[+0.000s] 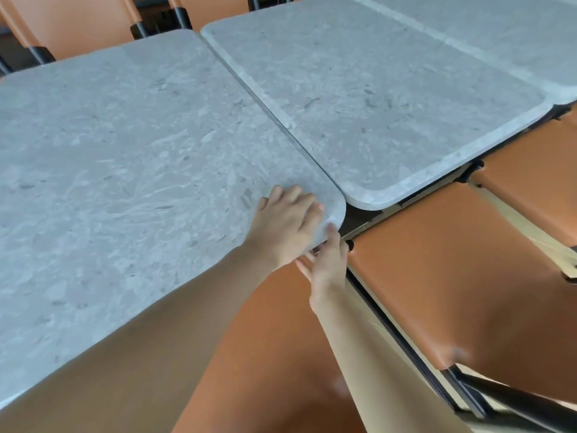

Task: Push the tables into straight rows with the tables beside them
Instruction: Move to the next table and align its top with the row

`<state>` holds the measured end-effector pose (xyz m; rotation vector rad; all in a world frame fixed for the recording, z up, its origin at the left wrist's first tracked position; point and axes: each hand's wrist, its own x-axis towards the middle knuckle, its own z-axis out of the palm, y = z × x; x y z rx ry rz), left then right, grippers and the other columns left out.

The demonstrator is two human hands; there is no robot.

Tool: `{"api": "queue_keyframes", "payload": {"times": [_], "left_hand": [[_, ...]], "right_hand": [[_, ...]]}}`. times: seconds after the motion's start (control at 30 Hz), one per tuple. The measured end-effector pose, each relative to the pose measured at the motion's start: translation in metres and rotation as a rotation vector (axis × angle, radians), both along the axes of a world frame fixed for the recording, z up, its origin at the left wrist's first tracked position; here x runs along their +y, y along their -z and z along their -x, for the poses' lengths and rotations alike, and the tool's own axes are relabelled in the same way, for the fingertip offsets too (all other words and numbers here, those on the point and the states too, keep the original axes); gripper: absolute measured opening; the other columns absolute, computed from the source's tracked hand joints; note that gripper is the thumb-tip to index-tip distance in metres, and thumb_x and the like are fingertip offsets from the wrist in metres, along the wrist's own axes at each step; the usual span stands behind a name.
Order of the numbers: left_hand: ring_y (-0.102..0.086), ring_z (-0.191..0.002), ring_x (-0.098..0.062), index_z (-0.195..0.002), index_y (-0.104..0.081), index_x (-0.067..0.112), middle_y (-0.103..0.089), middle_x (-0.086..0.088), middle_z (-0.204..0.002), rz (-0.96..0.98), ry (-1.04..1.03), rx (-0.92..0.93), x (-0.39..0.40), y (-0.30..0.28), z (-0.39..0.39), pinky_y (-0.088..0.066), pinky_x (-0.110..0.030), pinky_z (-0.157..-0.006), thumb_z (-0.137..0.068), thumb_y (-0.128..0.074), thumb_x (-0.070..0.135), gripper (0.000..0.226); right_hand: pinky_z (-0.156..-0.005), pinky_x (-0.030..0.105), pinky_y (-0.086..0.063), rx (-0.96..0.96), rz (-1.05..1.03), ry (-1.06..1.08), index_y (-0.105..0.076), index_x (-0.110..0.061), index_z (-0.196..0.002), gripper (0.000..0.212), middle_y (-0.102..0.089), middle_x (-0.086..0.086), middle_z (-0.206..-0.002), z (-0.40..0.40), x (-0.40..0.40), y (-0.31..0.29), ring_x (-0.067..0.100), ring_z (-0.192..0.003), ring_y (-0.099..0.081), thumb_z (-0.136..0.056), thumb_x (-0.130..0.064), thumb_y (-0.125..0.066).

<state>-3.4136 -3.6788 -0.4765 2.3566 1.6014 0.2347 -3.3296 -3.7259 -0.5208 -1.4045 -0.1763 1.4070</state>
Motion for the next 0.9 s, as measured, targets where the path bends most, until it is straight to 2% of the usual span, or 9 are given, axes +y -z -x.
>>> {"api": "queue_keyframes", "payload": {"times": [0.07,0.13,0.2,0.23,0.3,0.37,0.47,0.57,0.9], "left_hand": [[-0.038,-0.11,-0.022,-0.116,-0.059,0.019,-0.047,0.003,-0.112,-0.042,0.034,0.04,0.013,-0.005,-0.004,-0.036,-0.039,-0.098,-0.106,-0.022,0.042,0.044],[-0.042,-0.119,-0.025,-0.123,-0.056,0.018,-0.049,-0.001,-0.121,-0.086,0.116,0.103,0.029,-0.01,-0.005,-0.035,-0.041,-0.105,-0.105,-0.021,0.041,0.045],[-0.029,-0.142,-0.026,-0.142,-0.045,0.025,-0.04,-0.001,-0.148,-0.08,0.165,0.227,0.049,-0.009,-0.001,-0.017,-0.043,-0.12,-0.106,-0.022,0.043,0.046],[-0.012,-0.152,-0.025,-0.153,-0.032,0.03,-0.023,0.001,-0.163,-0.041,0.144,0.272,0.058,-0.007,0.002,-0.003,-0.046,-0.125,-0.107,-0.022,0.044,0.049],[0.017,-0.156,-0.023,-0.16,-0.006,0.039,0.009,0.008,-0.17,0.06,0.041,0.307,0.068,0.002,0.01,0.015,-0.054,-0.123,-0.107,-0.016,0.05,0.055],[0.026,-0.153,-0.021,-0.159,0.004,0.046,0.02,0.014,-0.168,0.106,-0.043,0.256,0.068,0.014,0.015,0.02,-0.058,-0.119,-0.104,-0.012,0.058,0.058],[0.024,-0.154,-0.016,-0.158,0.001,0.049,0.017,0.018,-0.167,0.075,-0.079,0.193,0.068,0.022,0.016,0.019,-0.057,-0.12,-0.103,-0.014,0.061,0.059],[0.022,-0.154,-0.015,-0.158,-0.002,0.049,0.014,0.018,-0.168,0.054,-0.082,0.18,0.069,0.021,0.017,0.018,-0.056,-0.121,-0.103,-0.018,0.06,0.059],[0.022,-0.154,-0.015,-0.158,-0.006,0.048,0.01,0.017,-0.169,0.058,-0.065,0.116,0.069,0.021,0.018,0.017,-0.057,-0.121,-0.103,-0.022,0.059,0.058]], "right_hand": [[-0.12,0.043,-0.033,-0.225,0.029,0.209,-0.024,-0.026,-0.159,0.059,-0.035,0.0,-0.162,-0.013,0.007,-0.003,0.022,-0.145,-0.04,-0.105,-0.046,-0.037],[-0.125,0.034,-0.017,-0.357,-0.058,0.317,-0.013,-0.023,-0.163,0.061,-0.017,-0.005,-0.168,-0.022,0.016,-0.01,0.015,-0.155,-0.018,-0.108,-0.037,-0.034],[-0.125,0.027,-0.009,-0.403,-0.131,0.366,-0.008,-0.022,-0.164,0.061,-0.007,-0.009,-0.17,-0.028,0.025,-0.013,0.007,-0.156,-0.007,-0.11,-0.033,-0.033],[-0.125,0.026,-0.006,-0.421,-0.154,0.376,-0.006,-0.022,-0.164,0.061,-0.003,-0.011,-0.17,-0.029,0.03,-0.013,0.004,-0.155,-0.004,-0.11,-0.033,-0.032],[-0.127,0.028,-0.002,-0.44,-0.19,0.379,-0.003,-0.024,-0.164,0.06,0.001,-0.014,-0.17,-0.031,0.039,-0.012,0.0,-0.155,0.0,-0.11,-0.032,-0.03],[-0.128,0.031,-0.002,-0.461,-0.225,0.362,-0.001,-0.025,-0.164,0.061,0.003,-0.014,-0.17,-0.028,0.045,-0.009,0.0,-0.155,0.002,-0.11,-0.032,-0.029],[-0.129,0.033,0.001,-0.467,-0.251,0.371,0.005,-0.025,-0.163,0.064,0.009,-0.014,-0.17,-0.019,0.053,-0.006,-0.001,-0.154,0.007,-0.11,-0.032,-0.029],[-0.127,0.029,0.005,-0.477,-0.245,0.431,0.008,-0.022,-0.162,0.067,0.014,-0.011,-0.169,-0.01,0.064,-0.007,-0.001,-0.153,0.012,-0.109,-0.029,-0.032],[-0.128,0.033,0.003,-0.54,-0.215,0.496,0.004,-0.023,-0.163,0.073,0.008,-0.012,-0.17,-0.007,0.073,-0.001,-0.002,-0.154,0.008,-0.102,-0.034,-0.034]]}}
